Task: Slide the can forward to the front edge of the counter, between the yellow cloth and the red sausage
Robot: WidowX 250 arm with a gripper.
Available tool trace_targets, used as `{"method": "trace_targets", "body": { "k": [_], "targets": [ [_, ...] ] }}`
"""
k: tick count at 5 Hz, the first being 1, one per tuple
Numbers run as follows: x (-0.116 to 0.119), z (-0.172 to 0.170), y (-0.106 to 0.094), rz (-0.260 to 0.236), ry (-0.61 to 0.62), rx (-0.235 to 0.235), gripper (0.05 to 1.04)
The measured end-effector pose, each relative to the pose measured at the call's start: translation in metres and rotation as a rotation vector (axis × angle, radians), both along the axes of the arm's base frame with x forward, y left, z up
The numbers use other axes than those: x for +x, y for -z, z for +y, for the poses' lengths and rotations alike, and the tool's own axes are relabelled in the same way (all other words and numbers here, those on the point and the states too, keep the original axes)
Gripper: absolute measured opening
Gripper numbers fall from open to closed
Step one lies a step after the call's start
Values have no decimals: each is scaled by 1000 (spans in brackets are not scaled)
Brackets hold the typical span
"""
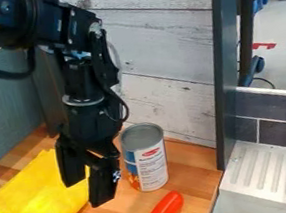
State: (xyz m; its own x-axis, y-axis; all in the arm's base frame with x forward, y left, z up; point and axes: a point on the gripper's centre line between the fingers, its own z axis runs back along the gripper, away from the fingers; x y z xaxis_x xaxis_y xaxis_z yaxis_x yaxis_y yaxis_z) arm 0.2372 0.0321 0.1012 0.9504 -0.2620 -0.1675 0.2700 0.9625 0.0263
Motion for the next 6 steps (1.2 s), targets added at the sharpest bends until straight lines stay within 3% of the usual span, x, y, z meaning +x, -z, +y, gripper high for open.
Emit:
{"method": "trace_targets", "body": {
  "k": [1, 2, 4, 5, 6],
  "targets": [
    [-1, 0, 4, 18, 1, 0, 1001],
    [8, 1, -15, -77, -14, 9, 1001],
    [54, 9, -65, -409, -32, -15, 1001],
    [82, 13, -70, -553, -74, -36, 1001],
    [103, 19, -68, -616, -155, -63, 1001]
  ]
}}
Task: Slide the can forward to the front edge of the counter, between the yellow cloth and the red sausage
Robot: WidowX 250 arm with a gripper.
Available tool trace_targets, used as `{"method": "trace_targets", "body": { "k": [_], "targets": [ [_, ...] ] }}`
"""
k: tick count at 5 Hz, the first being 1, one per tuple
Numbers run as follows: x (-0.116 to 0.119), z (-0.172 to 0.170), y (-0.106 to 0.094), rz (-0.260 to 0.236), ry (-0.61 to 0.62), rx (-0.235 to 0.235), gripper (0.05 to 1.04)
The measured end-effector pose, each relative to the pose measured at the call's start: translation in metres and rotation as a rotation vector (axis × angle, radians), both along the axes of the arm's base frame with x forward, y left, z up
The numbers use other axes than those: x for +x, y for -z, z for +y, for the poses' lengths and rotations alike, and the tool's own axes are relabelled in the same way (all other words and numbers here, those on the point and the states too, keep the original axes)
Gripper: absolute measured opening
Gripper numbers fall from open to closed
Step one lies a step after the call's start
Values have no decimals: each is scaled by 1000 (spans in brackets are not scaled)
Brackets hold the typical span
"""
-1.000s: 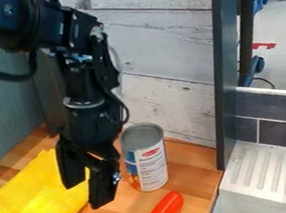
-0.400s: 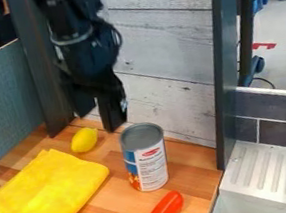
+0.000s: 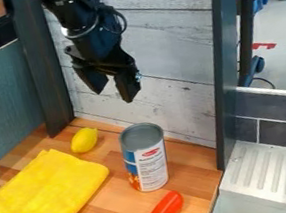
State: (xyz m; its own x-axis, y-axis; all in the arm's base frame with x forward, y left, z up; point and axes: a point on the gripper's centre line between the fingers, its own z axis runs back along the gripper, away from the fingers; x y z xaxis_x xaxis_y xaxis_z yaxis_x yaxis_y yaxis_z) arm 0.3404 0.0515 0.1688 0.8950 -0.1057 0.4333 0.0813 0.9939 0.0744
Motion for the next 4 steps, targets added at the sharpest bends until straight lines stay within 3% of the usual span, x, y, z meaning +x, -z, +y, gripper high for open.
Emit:
{"method": "trace_targets", "body": {
  "k": [1, 4],
  "targets": [
    [20, -1, 13, 23, -25, -47, 1001],
    [56, 0, 67, 104, -102, -78, 1001]
  ]
}}
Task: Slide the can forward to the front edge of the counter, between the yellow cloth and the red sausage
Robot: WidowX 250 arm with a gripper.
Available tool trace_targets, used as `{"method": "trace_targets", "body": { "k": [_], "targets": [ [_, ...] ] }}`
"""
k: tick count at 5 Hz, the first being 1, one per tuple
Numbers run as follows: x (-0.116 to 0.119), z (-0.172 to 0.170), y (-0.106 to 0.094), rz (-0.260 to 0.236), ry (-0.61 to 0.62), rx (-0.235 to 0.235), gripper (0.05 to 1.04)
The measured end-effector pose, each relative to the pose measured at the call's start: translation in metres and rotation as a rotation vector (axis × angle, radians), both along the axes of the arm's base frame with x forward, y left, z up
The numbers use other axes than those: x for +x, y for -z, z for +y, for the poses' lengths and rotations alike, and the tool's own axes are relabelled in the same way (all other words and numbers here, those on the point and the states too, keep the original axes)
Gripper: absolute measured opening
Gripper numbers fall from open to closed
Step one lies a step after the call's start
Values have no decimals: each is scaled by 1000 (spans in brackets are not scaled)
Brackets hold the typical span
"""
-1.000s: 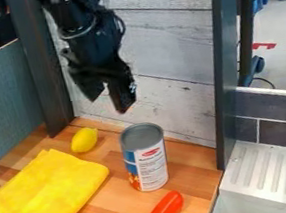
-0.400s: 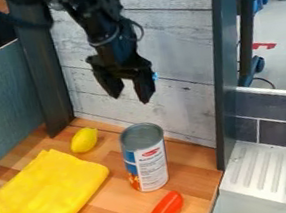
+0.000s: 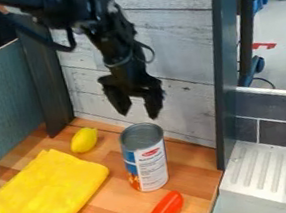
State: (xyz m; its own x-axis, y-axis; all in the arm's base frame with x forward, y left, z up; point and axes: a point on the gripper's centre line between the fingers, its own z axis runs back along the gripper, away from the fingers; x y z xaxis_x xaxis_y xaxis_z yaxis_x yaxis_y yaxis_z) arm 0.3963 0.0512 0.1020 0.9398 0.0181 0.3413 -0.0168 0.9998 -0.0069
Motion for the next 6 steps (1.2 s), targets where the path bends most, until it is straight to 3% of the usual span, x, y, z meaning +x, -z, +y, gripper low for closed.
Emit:
{"method": "trace_targets", "body": {
  "k": [1, 2, 4, 6],
  "targets": [
    [5, -6, 14, 7, -20, -7, 1001],
    [11, -12, 23, -8, -28, -63, 1001],
    [11, -9, 24, -6, -61, -65, 1001],
    [-21, 1, 40, 104, -50, -69, 1001]
  ]
}}
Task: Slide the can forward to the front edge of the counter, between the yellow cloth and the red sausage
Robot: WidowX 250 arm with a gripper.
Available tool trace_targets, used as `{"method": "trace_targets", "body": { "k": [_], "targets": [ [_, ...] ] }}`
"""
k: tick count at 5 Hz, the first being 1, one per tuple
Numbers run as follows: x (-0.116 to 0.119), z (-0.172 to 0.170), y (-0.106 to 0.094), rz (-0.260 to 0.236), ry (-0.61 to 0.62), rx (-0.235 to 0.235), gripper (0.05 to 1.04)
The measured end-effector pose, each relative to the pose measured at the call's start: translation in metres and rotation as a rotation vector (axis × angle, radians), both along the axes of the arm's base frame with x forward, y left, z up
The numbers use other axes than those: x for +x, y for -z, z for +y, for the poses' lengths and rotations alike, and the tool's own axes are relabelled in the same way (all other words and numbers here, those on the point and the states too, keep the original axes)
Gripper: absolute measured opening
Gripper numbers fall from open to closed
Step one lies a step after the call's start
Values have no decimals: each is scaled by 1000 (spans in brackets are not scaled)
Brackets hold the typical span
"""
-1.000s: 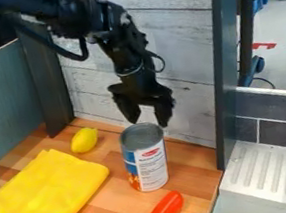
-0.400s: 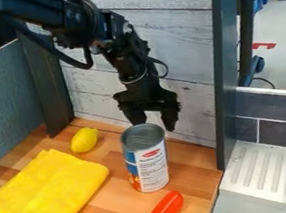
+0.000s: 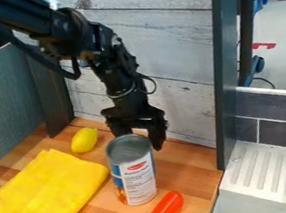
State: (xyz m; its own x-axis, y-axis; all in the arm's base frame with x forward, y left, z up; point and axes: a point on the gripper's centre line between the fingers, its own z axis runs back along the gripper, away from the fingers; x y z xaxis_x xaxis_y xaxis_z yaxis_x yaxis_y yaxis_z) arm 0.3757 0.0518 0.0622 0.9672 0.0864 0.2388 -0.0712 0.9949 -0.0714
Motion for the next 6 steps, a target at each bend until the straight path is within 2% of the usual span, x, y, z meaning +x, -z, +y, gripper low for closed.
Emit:
{"method": "trace_targets", "body": {
  "k": [2, 3, 5, 6],
  "targets": [
    [-32, 2, -10, 54, 81, -4, 1001],
    [-50, 6, -14, 73, 83, -6, 1001],
    [-73, 6, -2, 161, 102, -14, 1001],
    [-79, 12, 0, 177, 83, -35, 1001]
  ]
}}
